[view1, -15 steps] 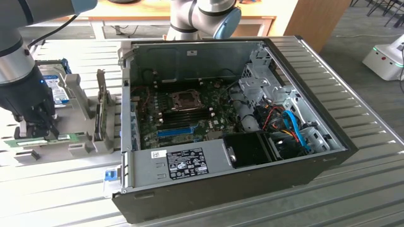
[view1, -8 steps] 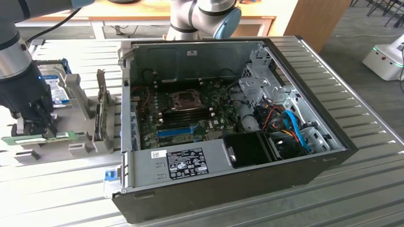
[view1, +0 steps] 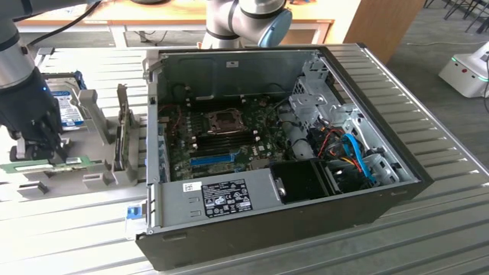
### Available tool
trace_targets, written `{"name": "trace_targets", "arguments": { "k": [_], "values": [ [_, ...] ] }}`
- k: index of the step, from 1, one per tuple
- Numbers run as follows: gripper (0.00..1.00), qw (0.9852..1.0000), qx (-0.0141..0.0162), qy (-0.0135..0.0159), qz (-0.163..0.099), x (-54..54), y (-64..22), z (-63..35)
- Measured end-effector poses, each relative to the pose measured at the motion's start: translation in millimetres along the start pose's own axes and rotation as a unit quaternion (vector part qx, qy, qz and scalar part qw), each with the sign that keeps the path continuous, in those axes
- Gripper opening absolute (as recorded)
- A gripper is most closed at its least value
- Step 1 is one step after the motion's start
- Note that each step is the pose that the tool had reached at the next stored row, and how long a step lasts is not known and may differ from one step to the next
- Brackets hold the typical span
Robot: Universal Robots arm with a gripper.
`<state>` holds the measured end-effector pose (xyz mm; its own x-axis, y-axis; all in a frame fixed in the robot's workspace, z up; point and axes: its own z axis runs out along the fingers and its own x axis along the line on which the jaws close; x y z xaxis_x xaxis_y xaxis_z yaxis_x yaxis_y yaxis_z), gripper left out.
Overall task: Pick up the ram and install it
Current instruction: 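Pick up the ram and move it above insertion slot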
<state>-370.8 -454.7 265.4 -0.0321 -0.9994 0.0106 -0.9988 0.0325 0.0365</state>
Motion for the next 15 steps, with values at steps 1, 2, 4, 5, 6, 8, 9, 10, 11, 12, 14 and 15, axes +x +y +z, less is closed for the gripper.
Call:
{"name": "trace_targets", "arguments": {
  "k": [1,2,4,5,6,8,9,10,11,12,14,15],
  "values": [
    [0.12,1.0000,0.0000,0.0000,0.000,0.0,0.0,-1.2],
    [0.12,1.0000,0.0000,0.0000,0.000,0.0,0.1,-2.4],
    [0.12,1.0000,0.0000,0.0000,0.000,0.0,0.2,-4.9],
    [0.12,1.0000,0.0000,0.0000,0.000,0.1,0.2,-6.1],
    [0.12,1.0000,0.0000,0.0000,0.000,0.1,0.3,-7.5],
    [0.12,1.0000,0.0000,0.0000,0.000,0.1,0.4,-10.0],
    [0.12,1.0000,0.0000,0.0001,0.000,0.1,0.4,-11.2],
    [0.12,1.0000,0.0000,0.0000,0.000,0.1,0.4,-12.5],
    [0.12,1.0000,0.0000,0.0000,0.000,0.1,0.5,-13.8],
    [0.12,1.0000,0.0000,0.0000,0.000,0.2,0.6,-15.1],
    [0.12,1.0000,0.0000,0.0000,0.000,0.2,0.7,-17.8],
    [0.12,1.0000,0.0000,0.0000,0.000,0.2,0.7,-19.1]
  ]
}}
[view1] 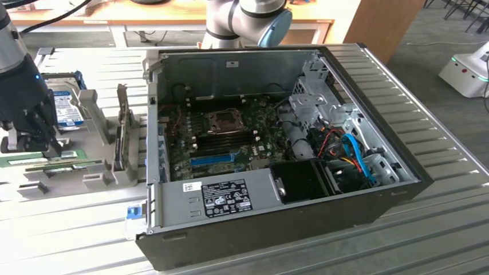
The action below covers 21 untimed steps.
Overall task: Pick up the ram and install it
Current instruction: 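Pick up the ram and move it above insertion slot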
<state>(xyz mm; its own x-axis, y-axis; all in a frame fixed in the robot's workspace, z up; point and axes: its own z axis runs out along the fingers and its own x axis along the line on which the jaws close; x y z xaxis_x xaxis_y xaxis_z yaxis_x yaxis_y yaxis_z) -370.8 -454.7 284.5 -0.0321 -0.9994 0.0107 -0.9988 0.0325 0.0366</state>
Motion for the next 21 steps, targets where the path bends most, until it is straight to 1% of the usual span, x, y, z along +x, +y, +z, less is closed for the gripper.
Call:
{"name": "trace_targets", "arguments": {
  "k": [1,2,3,21],
  "values": [
    [0.12,1.0000,0.0000,0.0000,0.000,0.0,0.0,-1.3],
    [0.12,1.0000,0.0000,0.0000,0.000,0.1,0.3,-7.3],
    [0.12,1.0000,0.0000,0.0000,0.000,0.1,0.3,-8.9],
    [0.12,1.0000,0.0000,0.0000,0.000,0.3,1.1,-30.7]
  ]
}}
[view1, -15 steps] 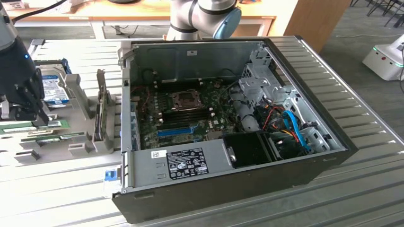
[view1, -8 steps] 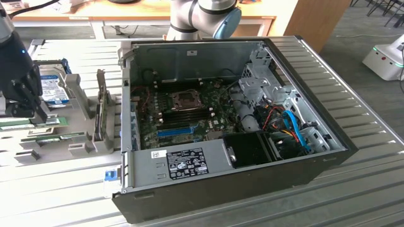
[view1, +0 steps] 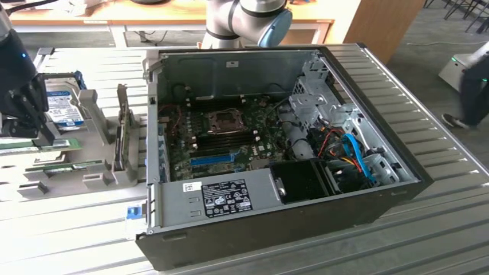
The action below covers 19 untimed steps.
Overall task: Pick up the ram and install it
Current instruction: 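Pick up the ram and move it above insertion slot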
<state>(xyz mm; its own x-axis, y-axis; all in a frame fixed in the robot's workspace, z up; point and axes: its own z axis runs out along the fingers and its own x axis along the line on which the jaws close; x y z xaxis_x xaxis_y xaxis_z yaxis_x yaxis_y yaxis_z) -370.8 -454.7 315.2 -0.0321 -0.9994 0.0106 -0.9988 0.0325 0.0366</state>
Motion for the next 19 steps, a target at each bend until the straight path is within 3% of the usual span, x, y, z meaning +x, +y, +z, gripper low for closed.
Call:
{"name": "trace_targets", "arguments": {
  "k": [19],
  "values": [
    [0.12,1.0000,0.0000,0.0000,0.000,0.2,0.9,-24.0]
  ]
}}
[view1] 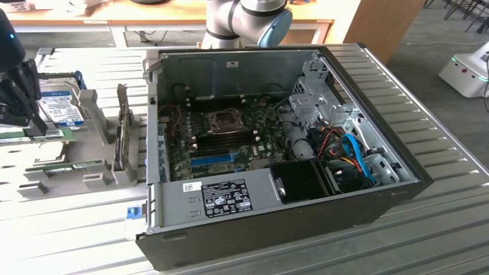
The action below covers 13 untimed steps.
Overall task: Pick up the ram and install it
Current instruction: 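Pick up the ram and move it above insertion slot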
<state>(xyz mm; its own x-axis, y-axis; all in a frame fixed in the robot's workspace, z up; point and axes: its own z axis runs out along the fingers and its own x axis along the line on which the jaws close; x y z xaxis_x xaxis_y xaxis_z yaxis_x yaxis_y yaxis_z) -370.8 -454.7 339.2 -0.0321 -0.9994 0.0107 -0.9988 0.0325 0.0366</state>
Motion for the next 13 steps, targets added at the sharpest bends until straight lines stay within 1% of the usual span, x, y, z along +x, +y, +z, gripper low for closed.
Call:
{"name": "trace_targets", "arguments": {
  "k": [13],
  "values": [
    [0.12,1.0000,0.0000,0.0000,0.000,0.2,0.6,-16.2]
  ]
}}
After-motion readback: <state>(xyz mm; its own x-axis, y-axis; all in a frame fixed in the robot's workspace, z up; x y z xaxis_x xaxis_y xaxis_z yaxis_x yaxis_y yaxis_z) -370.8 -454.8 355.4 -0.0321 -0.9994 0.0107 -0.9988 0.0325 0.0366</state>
